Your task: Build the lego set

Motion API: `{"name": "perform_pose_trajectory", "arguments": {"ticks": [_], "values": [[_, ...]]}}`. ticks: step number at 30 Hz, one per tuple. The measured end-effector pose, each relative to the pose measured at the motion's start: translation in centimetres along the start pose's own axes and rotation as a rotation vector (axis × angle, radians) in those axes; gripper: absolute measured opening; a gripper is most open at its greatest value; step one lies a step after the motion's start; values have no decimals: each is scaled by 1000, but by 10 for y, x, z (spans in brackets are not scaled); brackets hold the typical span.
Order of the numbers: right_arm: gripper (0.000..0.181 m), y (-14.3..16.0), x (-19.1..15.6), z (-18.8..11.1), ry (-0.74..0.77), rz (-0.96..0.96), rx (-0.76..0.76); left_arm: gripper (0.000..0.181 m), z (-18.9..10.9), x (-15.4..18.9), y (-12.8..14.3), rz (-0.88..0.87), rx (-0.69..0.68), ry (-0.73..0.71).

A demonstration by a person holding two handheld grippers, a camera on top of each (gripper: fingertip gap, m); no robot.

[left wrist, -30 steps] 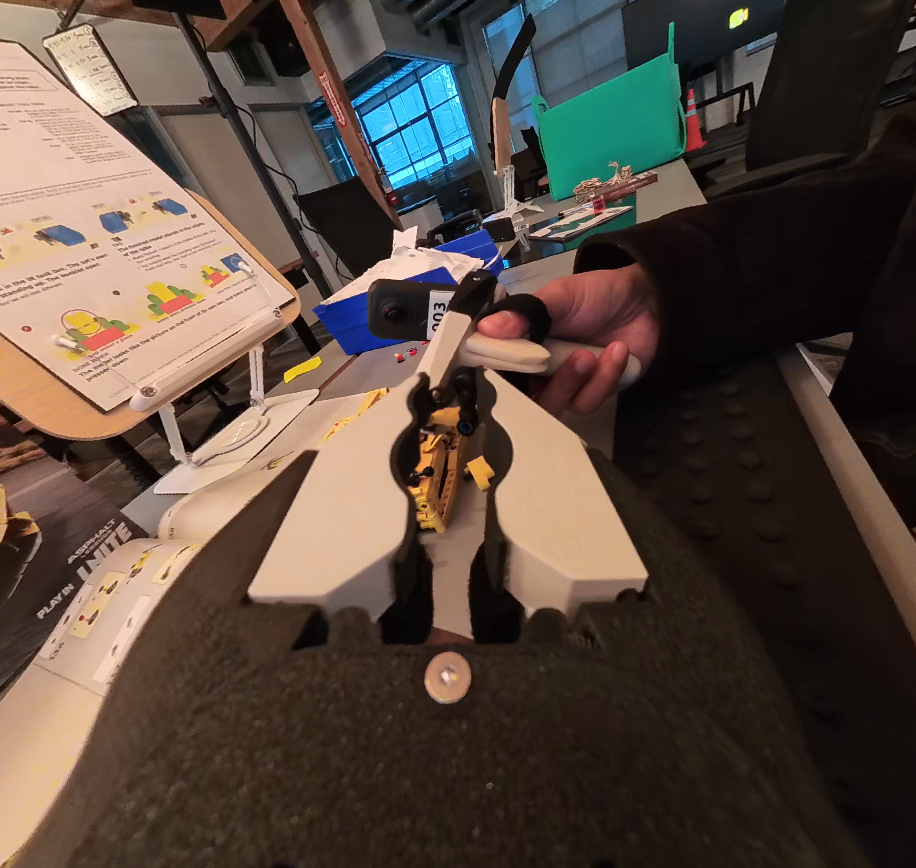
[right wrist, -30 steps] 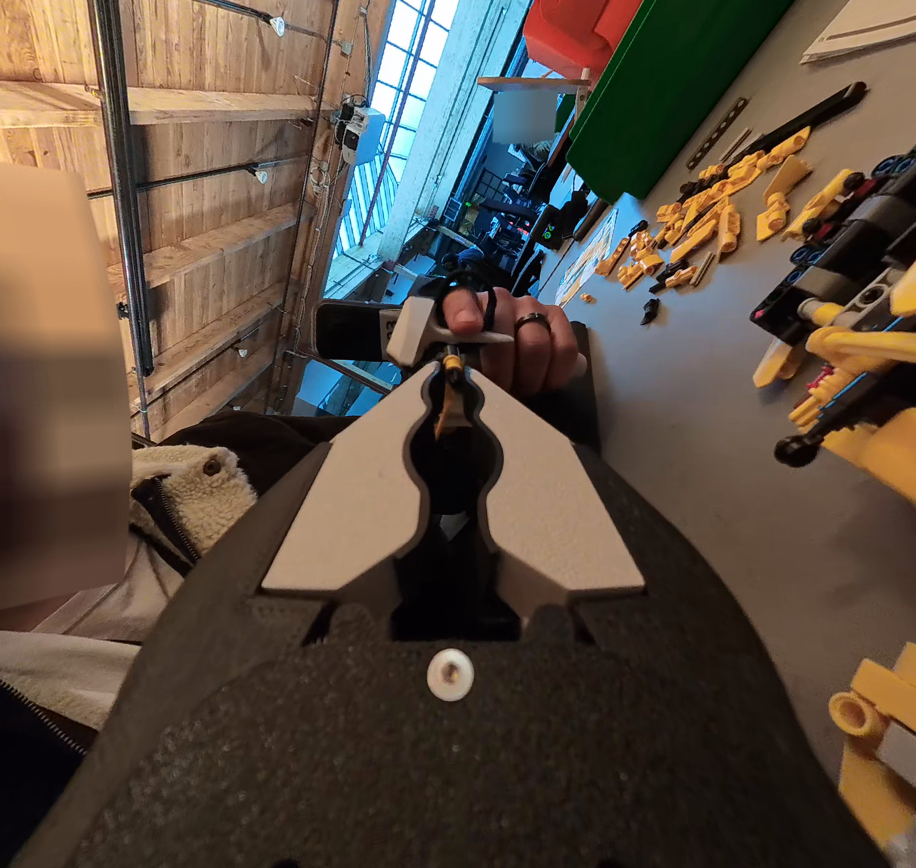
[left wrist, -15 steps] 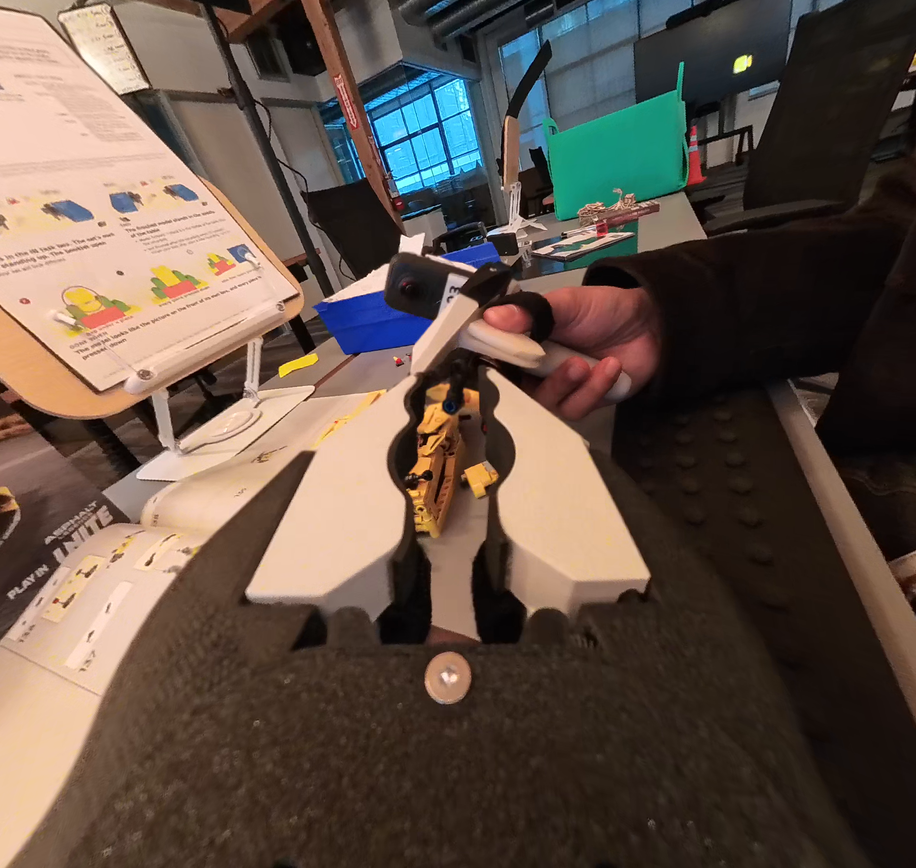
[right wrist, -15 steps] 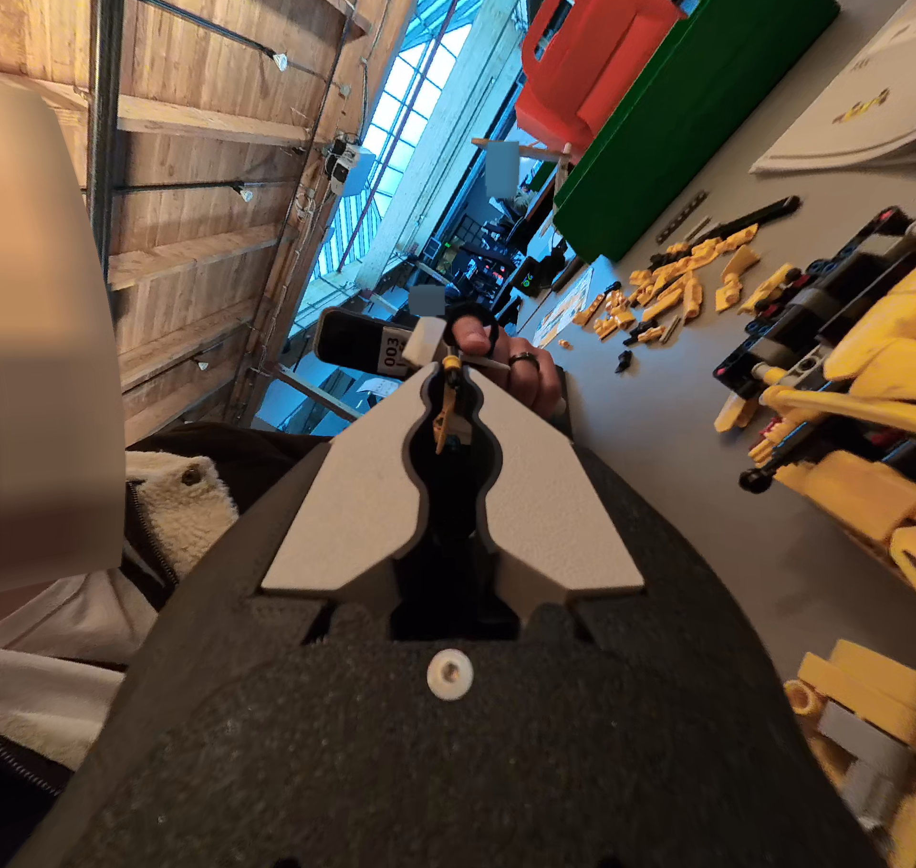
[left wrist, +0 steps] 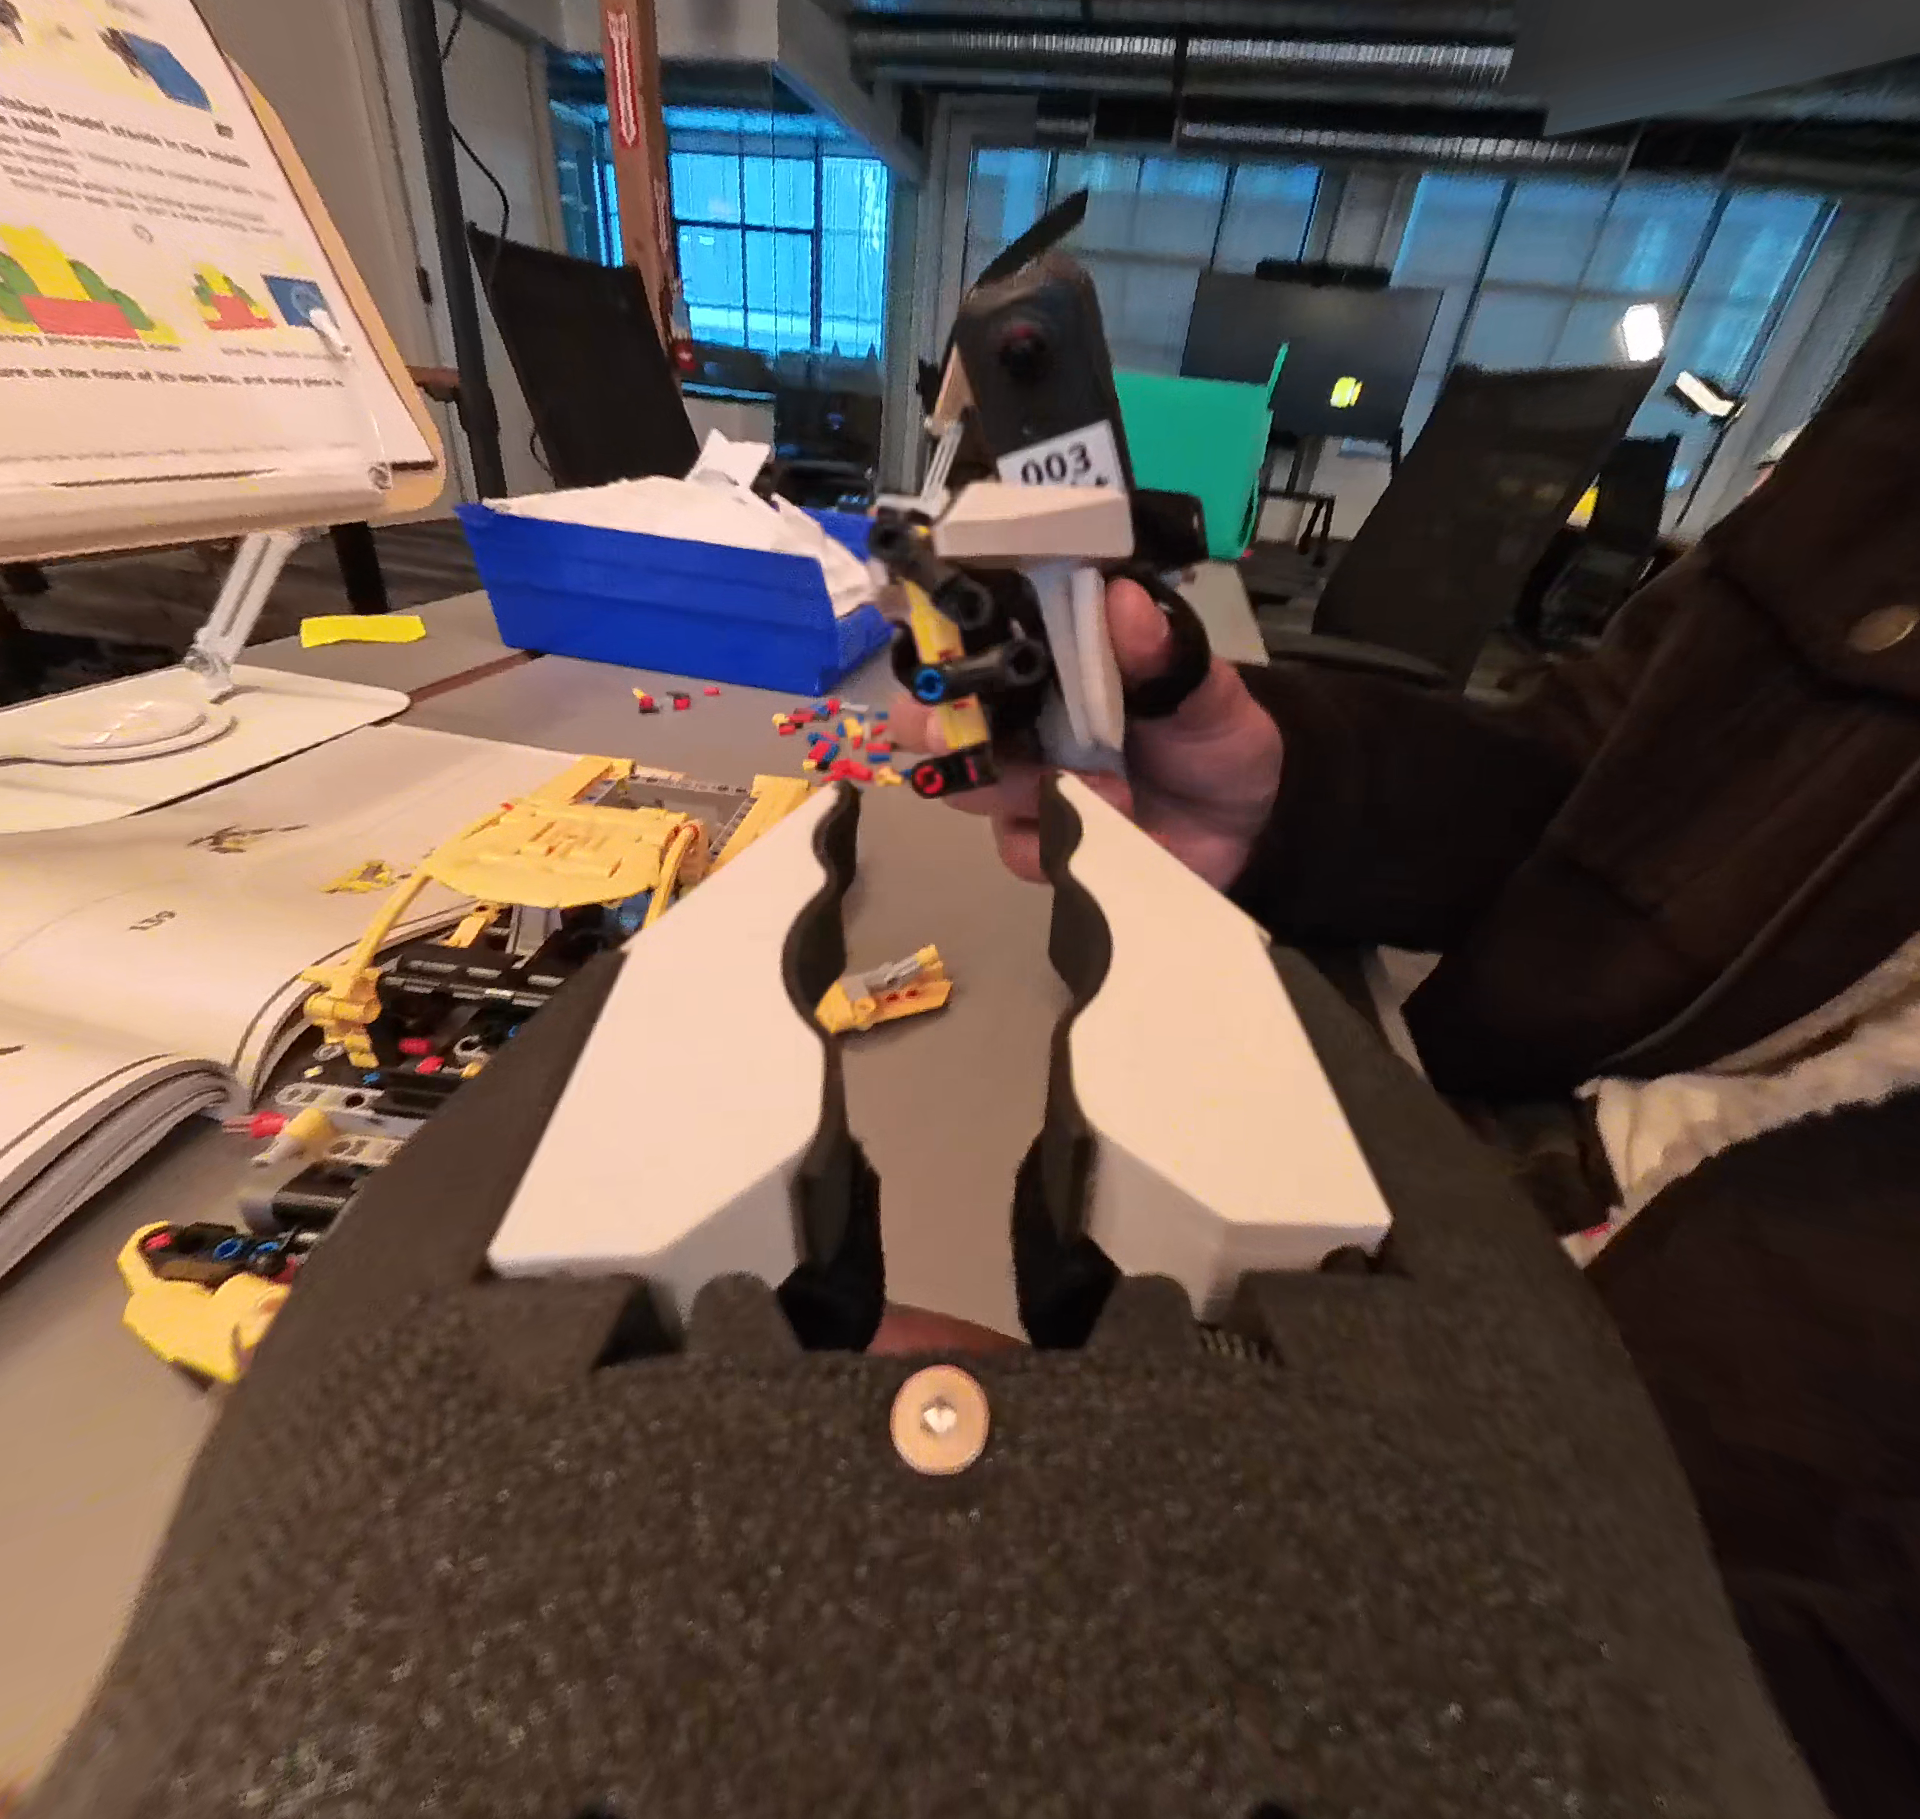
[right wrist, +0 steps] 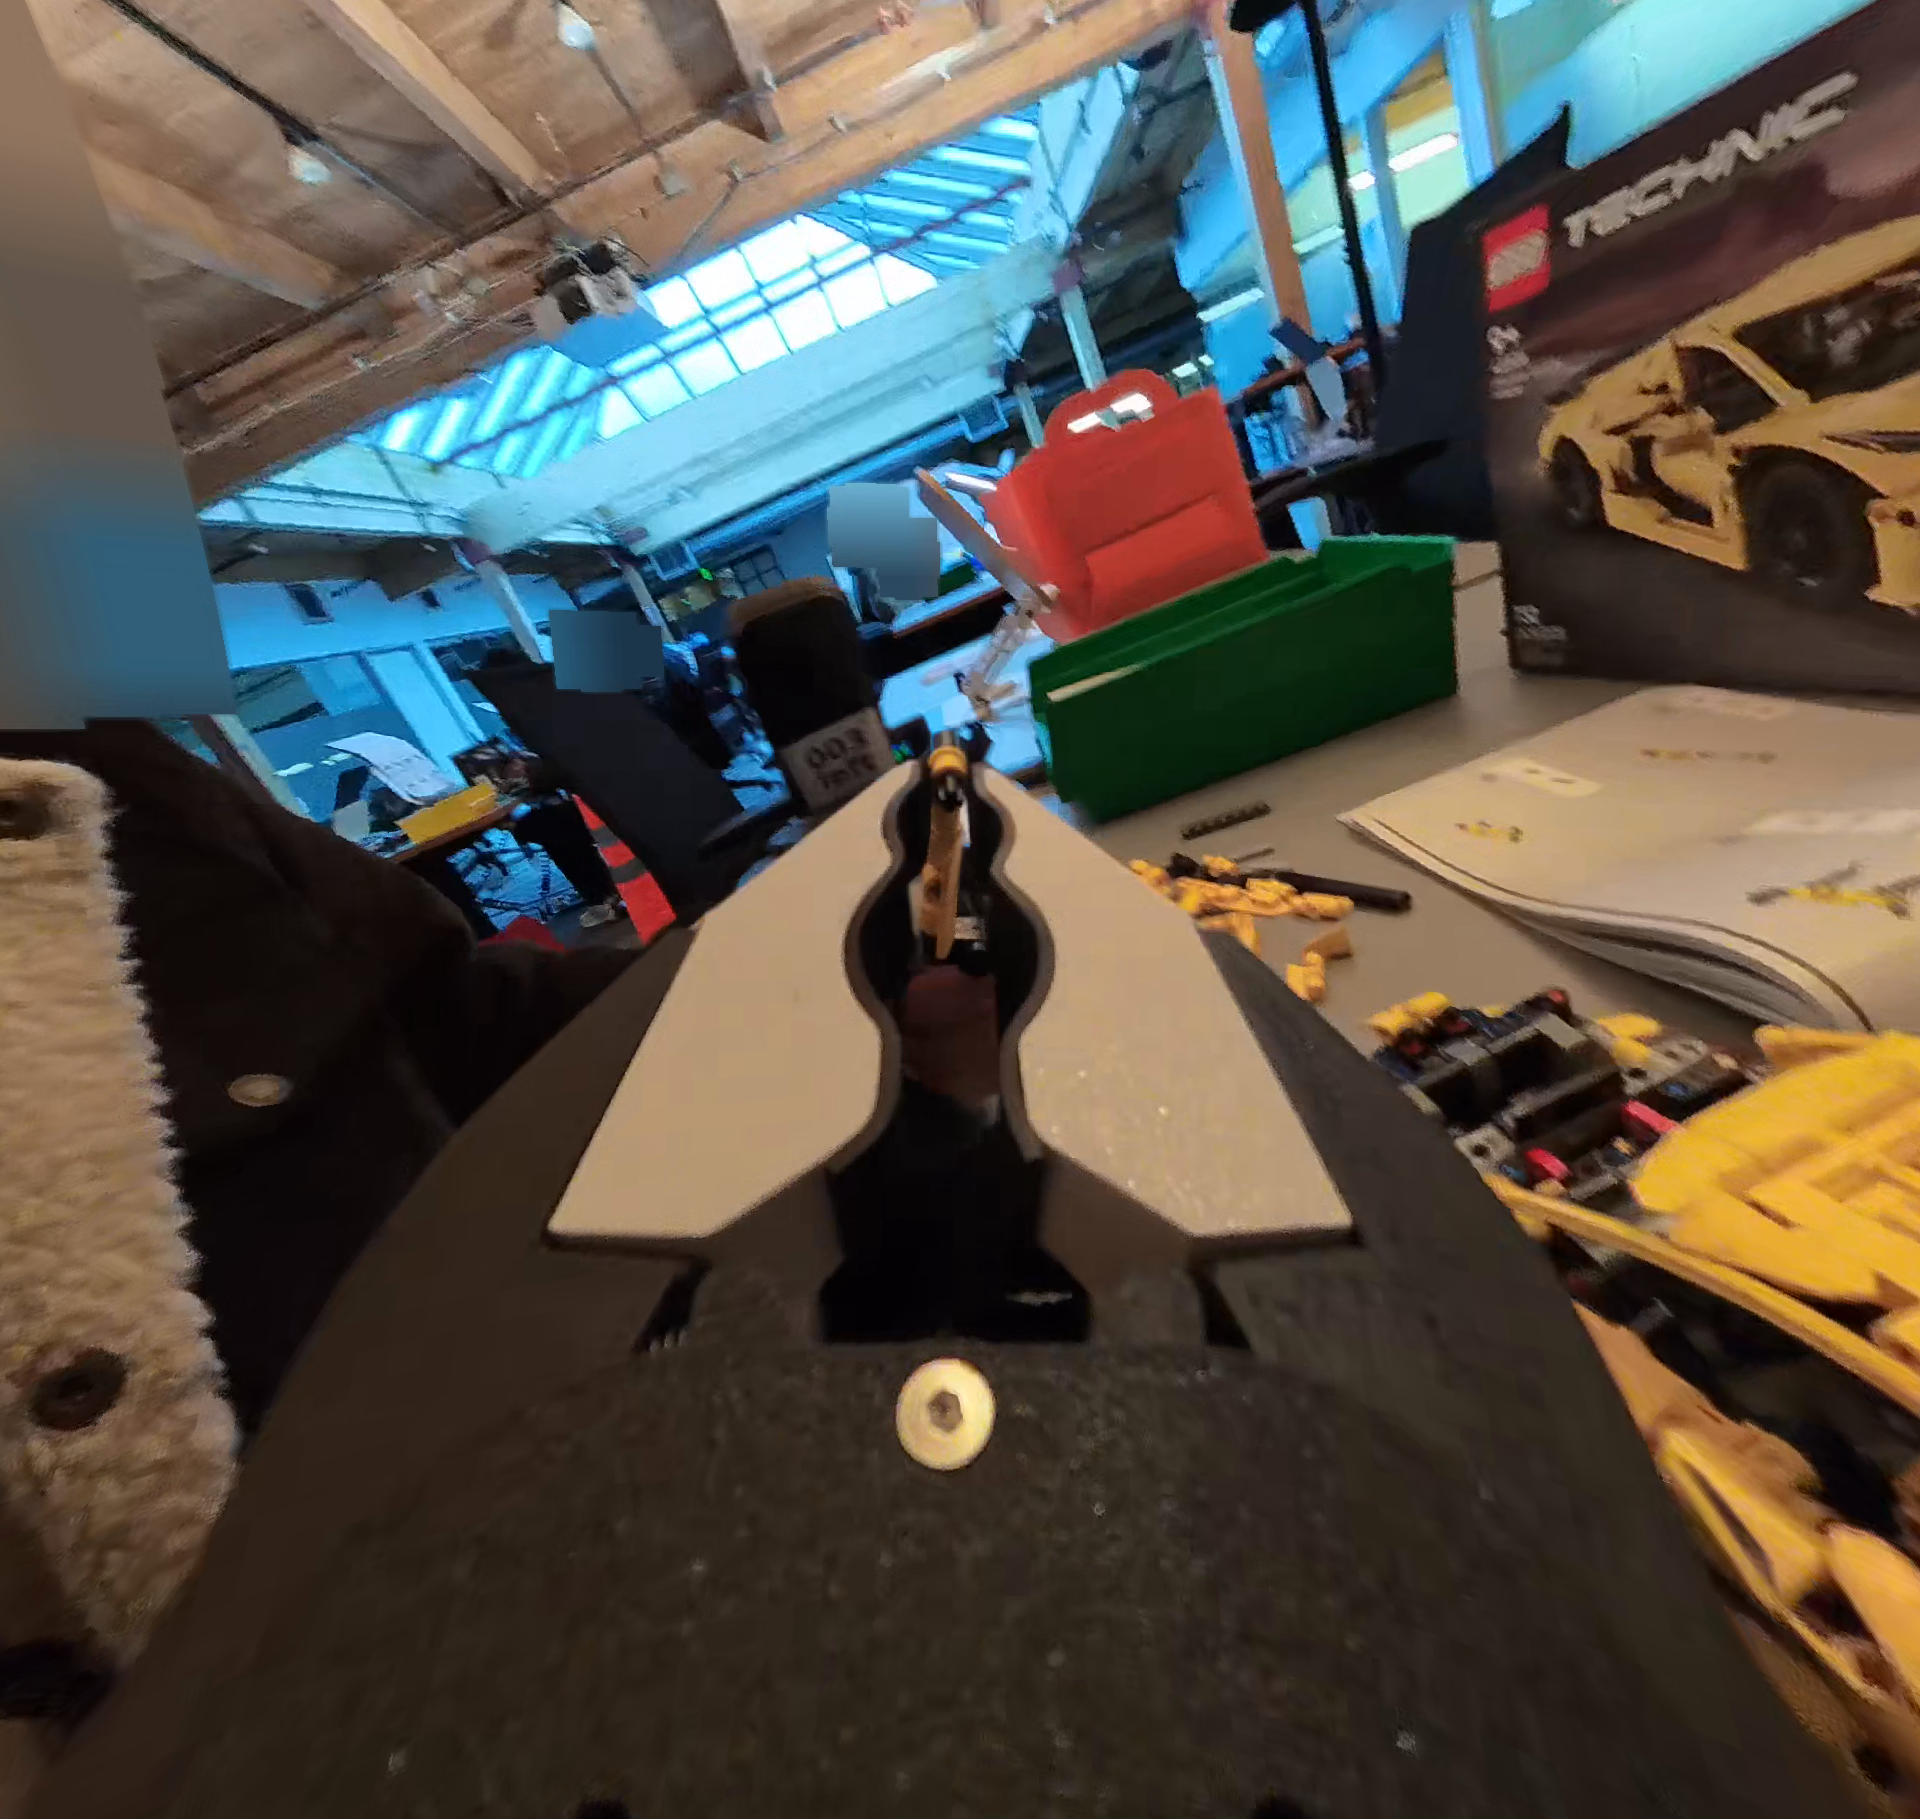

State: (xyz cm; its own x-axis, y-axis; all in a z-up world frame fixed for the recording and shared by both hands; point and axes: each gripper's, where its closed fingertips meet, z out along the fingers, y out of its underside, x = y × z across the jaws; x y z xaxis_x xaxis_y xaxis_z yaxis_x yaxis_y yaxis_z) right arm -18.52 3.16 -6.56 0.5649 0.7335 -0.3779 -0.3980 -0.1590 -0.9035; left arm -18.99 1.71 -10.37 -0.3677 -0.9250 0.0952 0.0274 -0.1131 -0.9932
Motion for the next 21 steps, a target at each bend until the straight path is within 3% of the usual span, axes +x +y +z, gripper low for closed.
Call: {"name": "perform_pose_trajectory", "arguments": {"ticks": [2, 7, 9, 16, 21], "values": [[5, -9, -9, 0, -51, 7, 66, 35, 0, 2, -8, -37, 42, 16], [5, -4, -7, 4, -49, 4, 58, 33, 3, 14, -18, -82, 95, 69], [5, -2, -8, 5, -59, 8, 51, 14, 4, 11, -16, -72, 81, 44], [6, 2, 16, 1, 31, 54, 42, 13, -6, -9, -20, -73, 88, -48], [12, 8, 21, 2, 110, -99, -8, 8, -10, -17, -19, 1, 56, -129]]}}
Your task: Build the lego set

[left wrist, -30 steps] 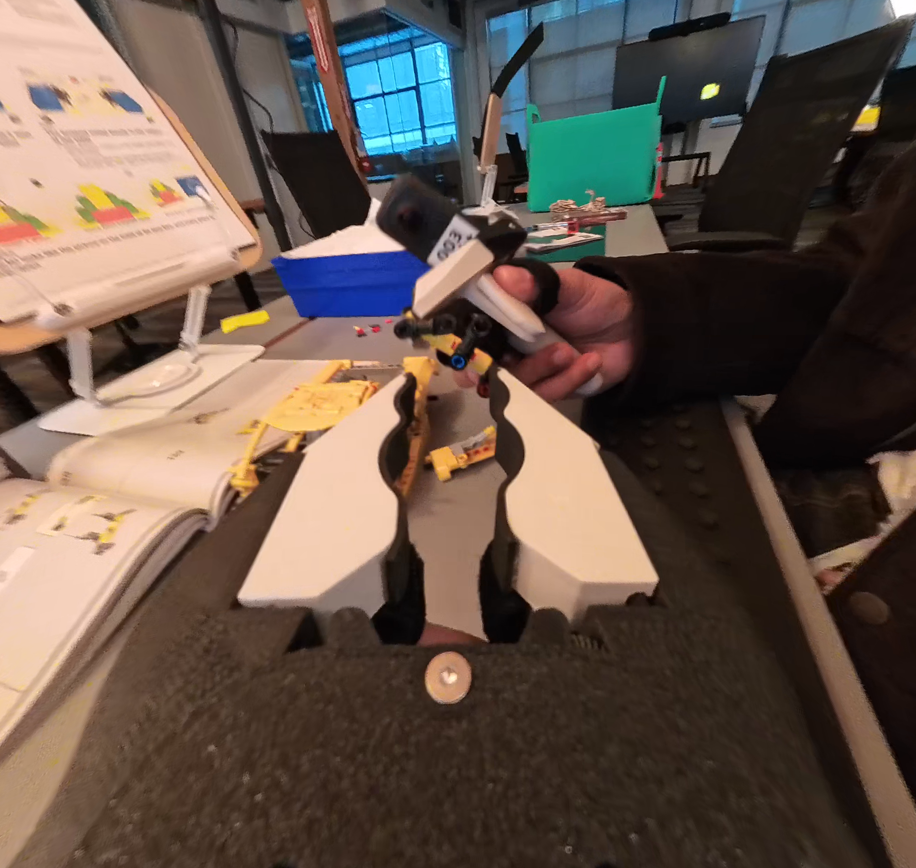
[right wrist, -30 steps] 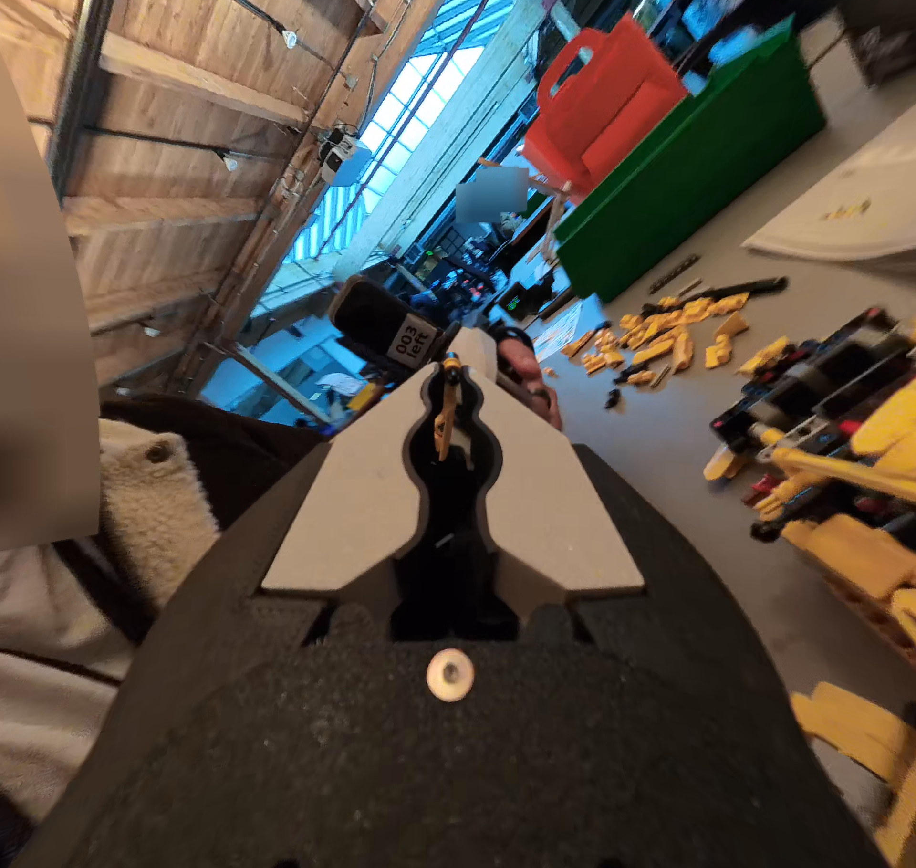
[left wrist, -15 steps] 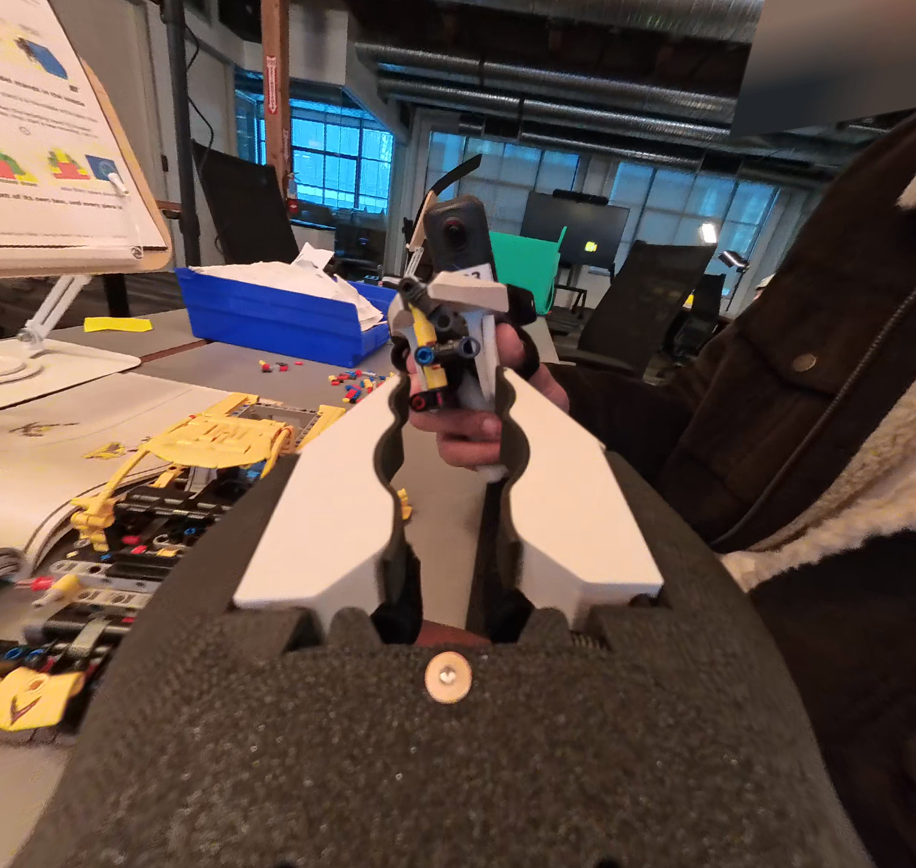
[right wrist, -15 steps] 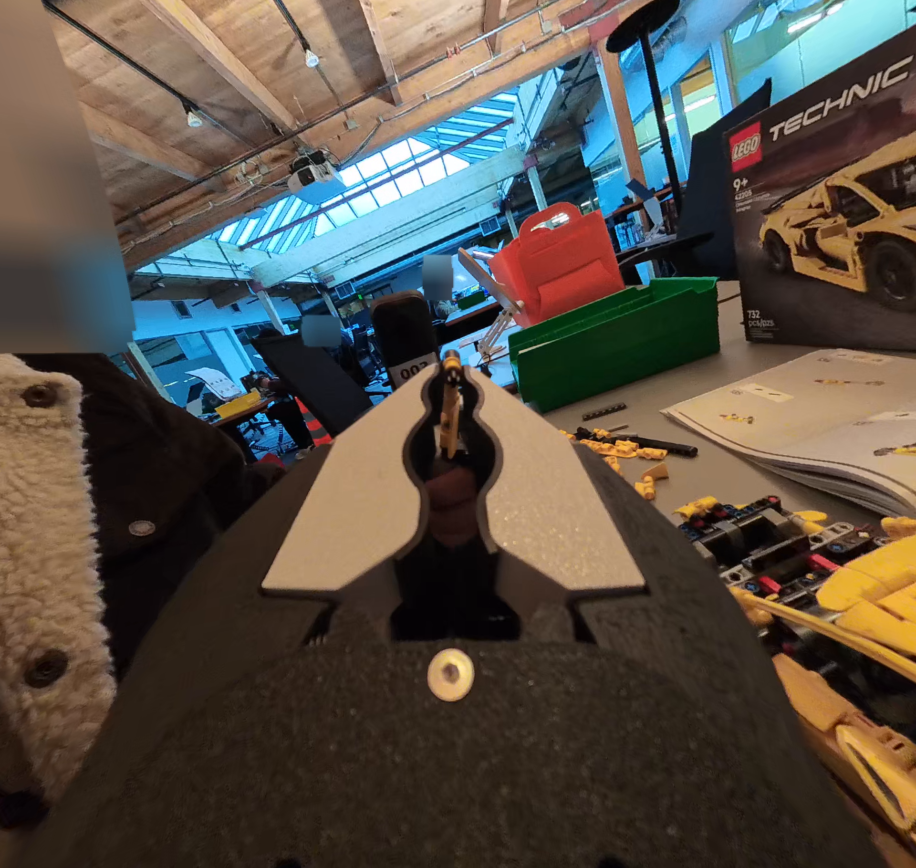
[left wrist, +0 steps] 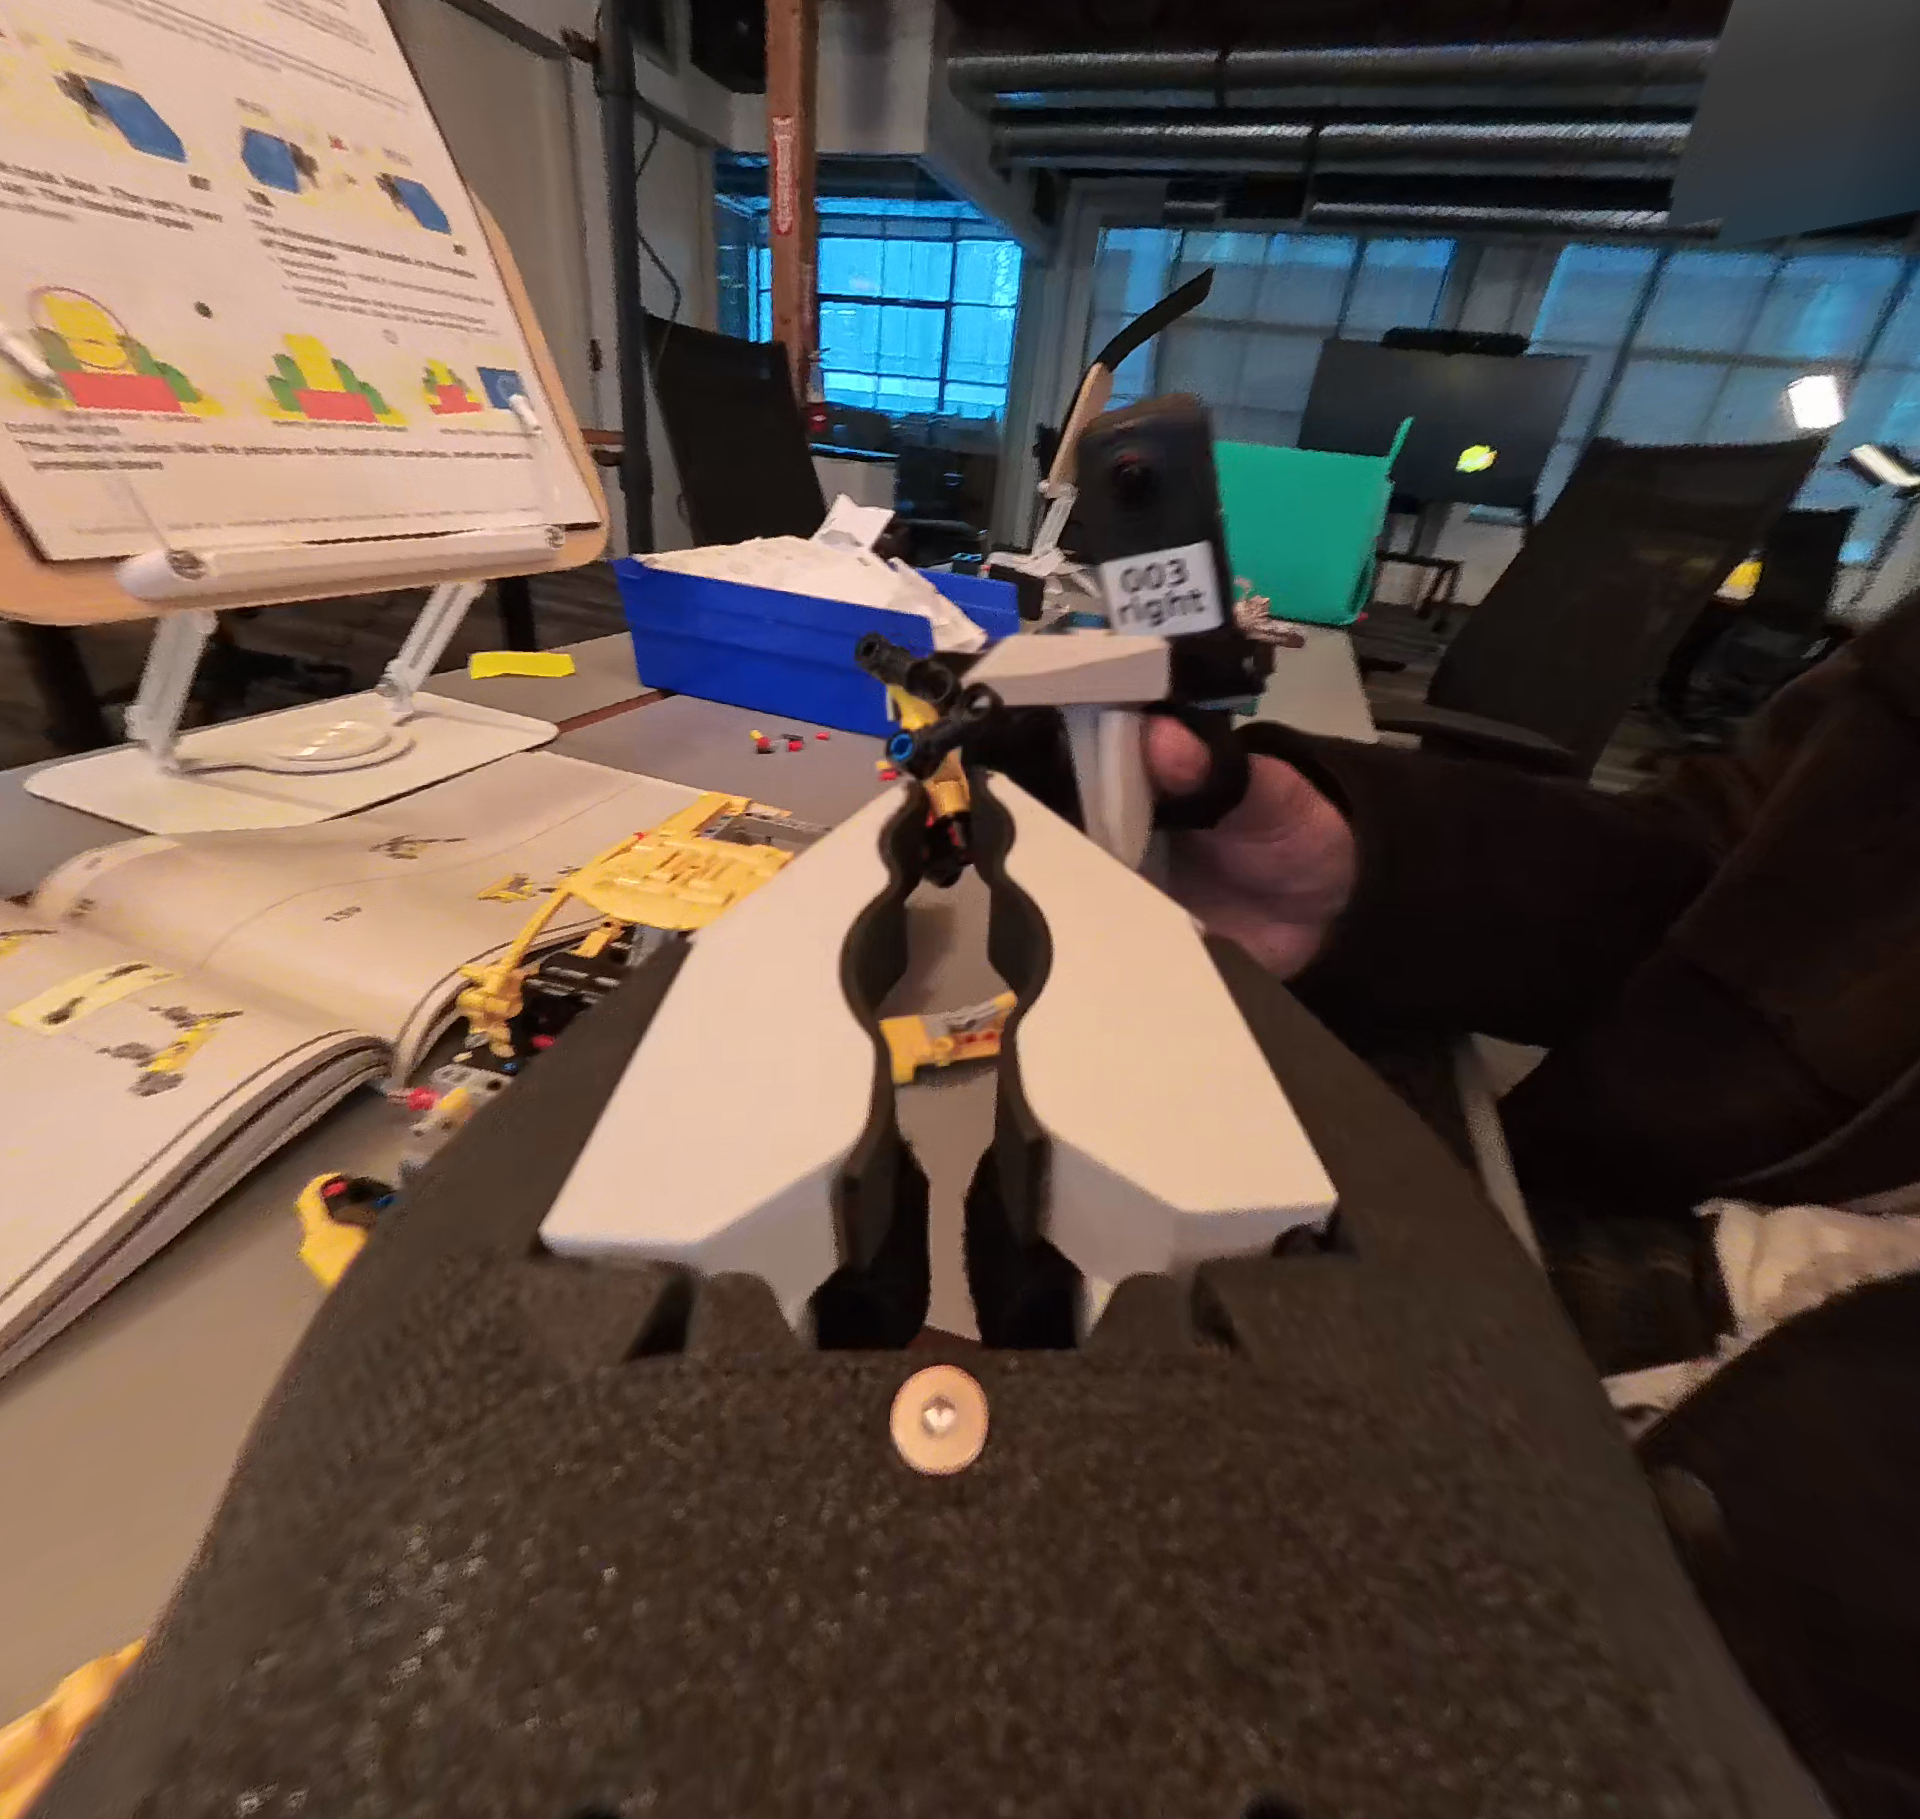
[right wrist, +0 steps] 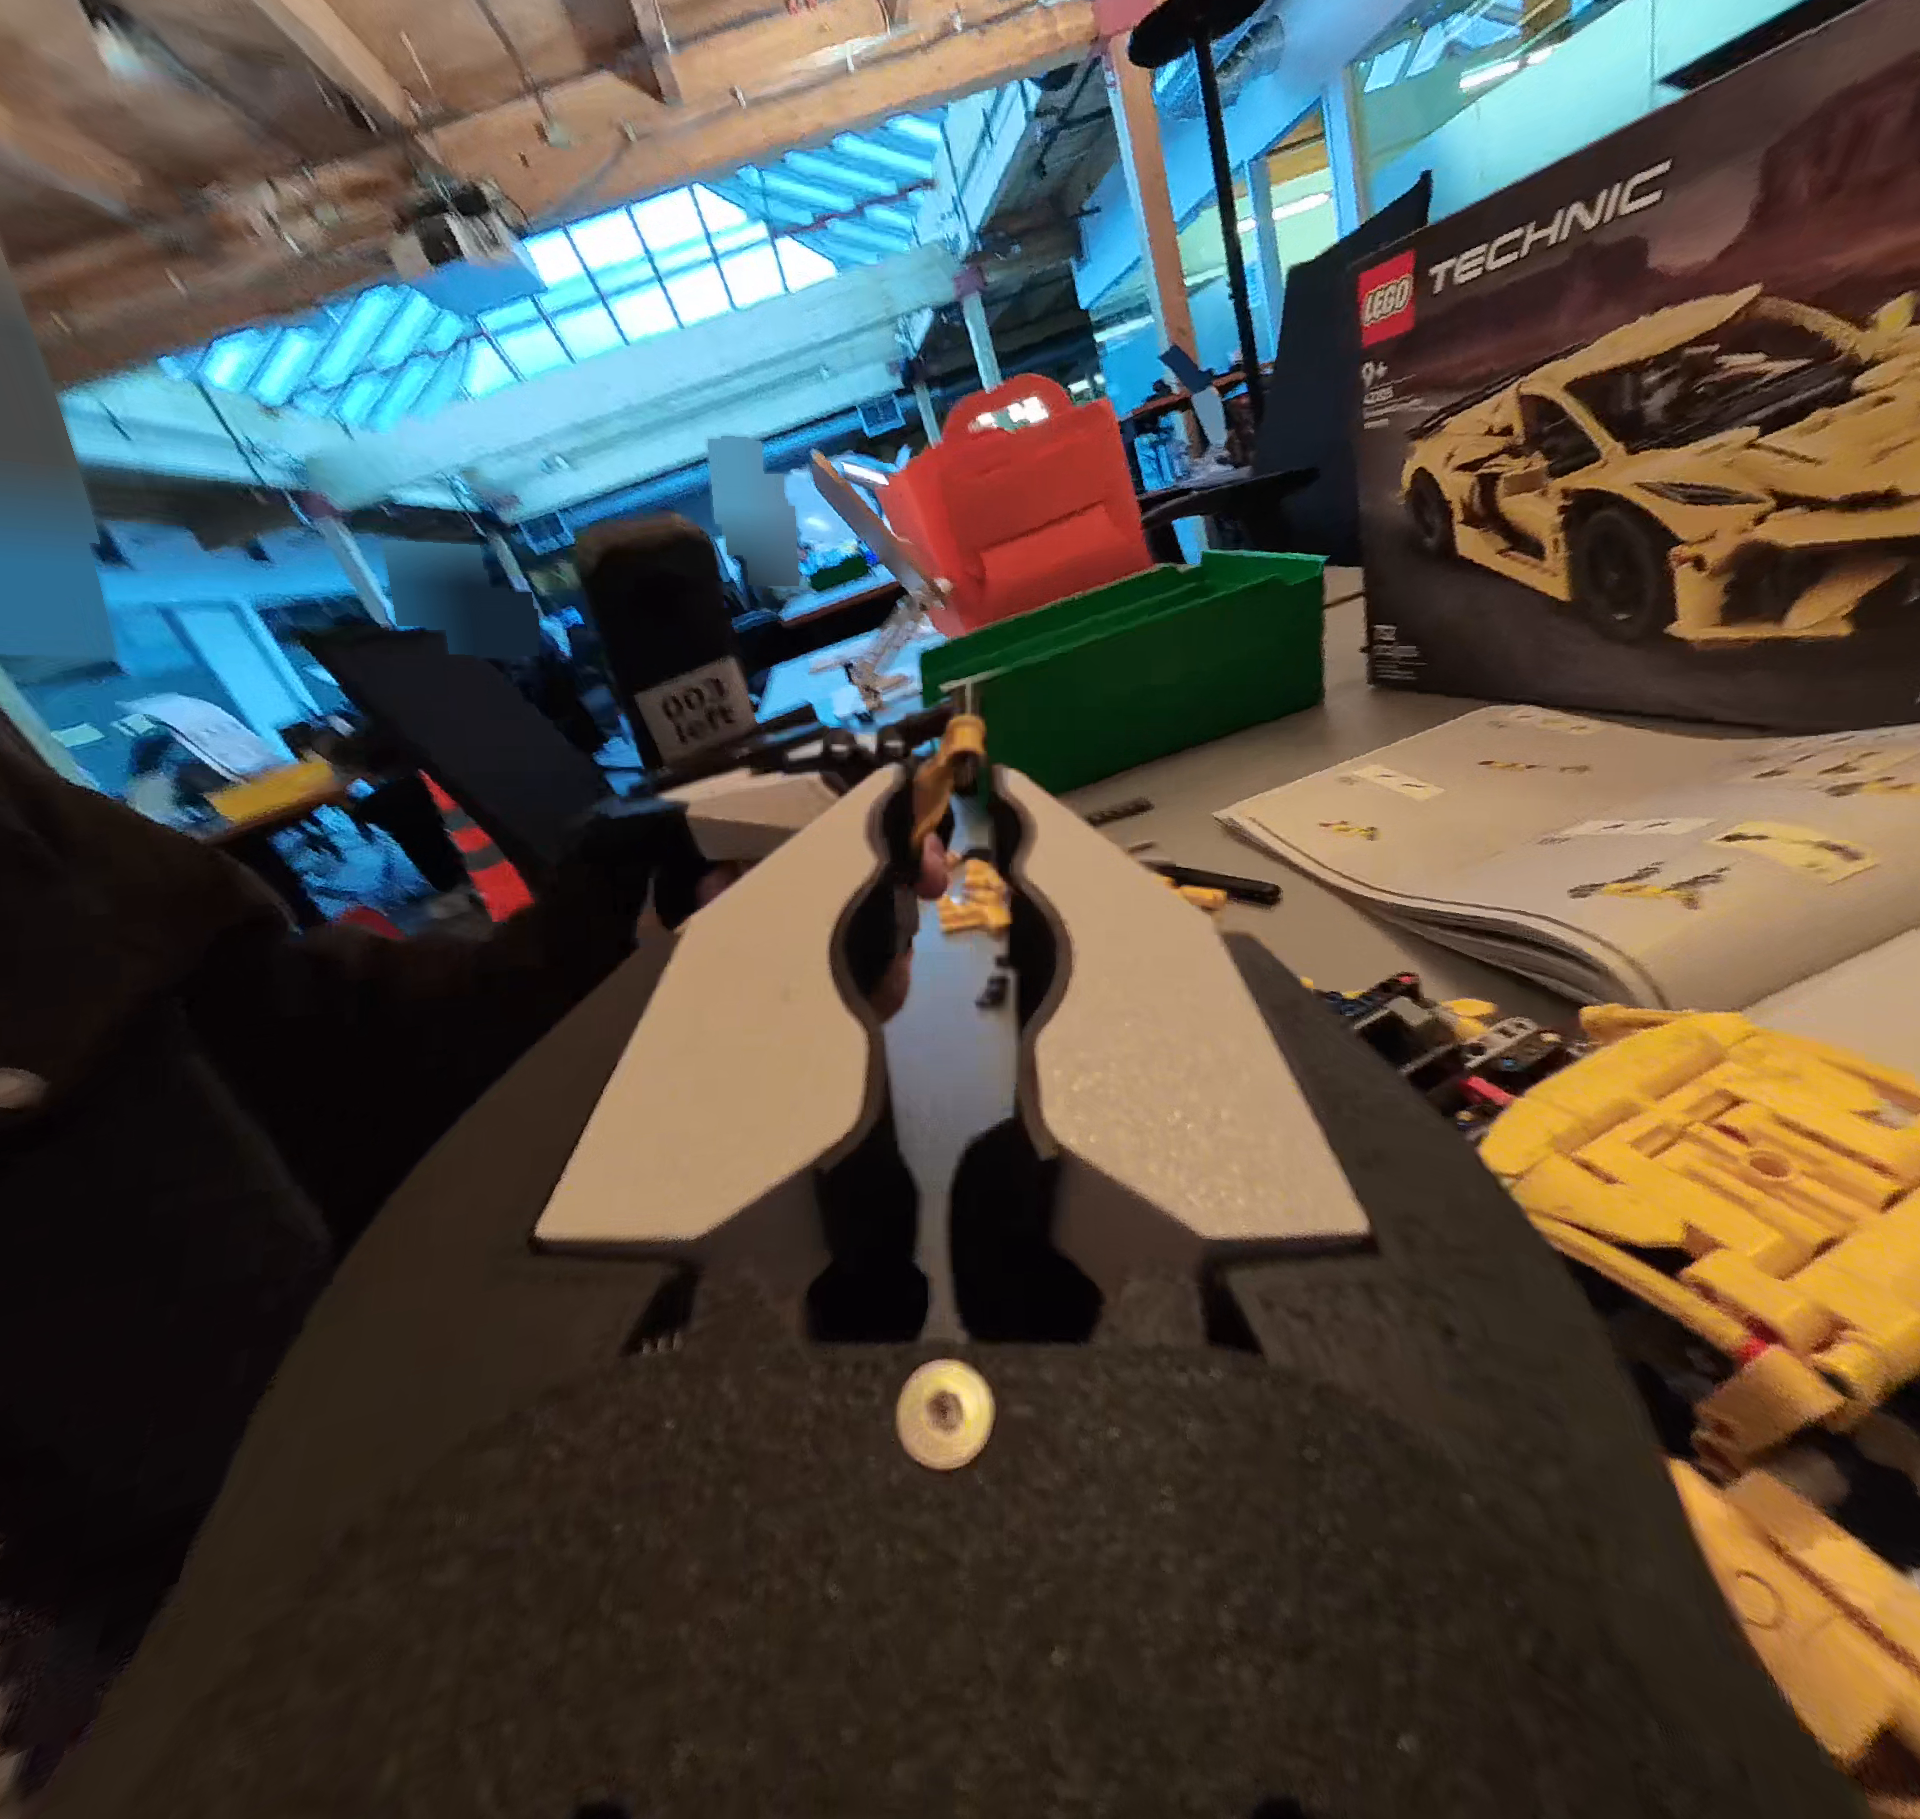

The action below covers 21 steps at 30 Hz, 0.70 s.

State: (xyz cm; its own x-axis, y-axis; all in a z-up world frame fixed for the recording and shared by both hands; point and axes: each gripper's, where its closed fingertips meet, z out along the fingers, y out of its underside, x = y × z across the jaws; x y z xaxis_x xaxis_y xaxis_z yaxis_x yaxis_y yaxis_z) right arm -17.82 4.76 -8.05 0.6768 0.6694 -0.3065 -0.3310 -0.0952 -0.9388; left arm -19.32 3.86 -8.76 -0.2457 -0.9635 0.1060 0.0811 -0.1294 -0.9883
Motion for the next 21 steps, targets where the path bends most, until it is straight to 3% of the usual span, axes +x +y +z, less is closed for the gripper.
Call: {"name": "perform_pose_trajectory", "arguments": {"ticks": [4, 6, 11, 15, 21], "values": [[53, 8, 0, 5, 68, -191, -59, 7, -2, -10, 5, 48, -35, -60], [61, 9, -1, 7, 92, -273, -74, 7, -2, -16, 11, 143, -78, -119], [57, 22, 10, 9, 186, -433, -176, 7, 0, -23, 25, 460, -200, -263], [44, 26, 10, 10, 195, -489, -199, 7, 3, -19, 29, 525, -224, -266], [39, 24, 9, 8, 187, -502, -195, 7, 3, -15, 29, 545, -218, -252]]}}
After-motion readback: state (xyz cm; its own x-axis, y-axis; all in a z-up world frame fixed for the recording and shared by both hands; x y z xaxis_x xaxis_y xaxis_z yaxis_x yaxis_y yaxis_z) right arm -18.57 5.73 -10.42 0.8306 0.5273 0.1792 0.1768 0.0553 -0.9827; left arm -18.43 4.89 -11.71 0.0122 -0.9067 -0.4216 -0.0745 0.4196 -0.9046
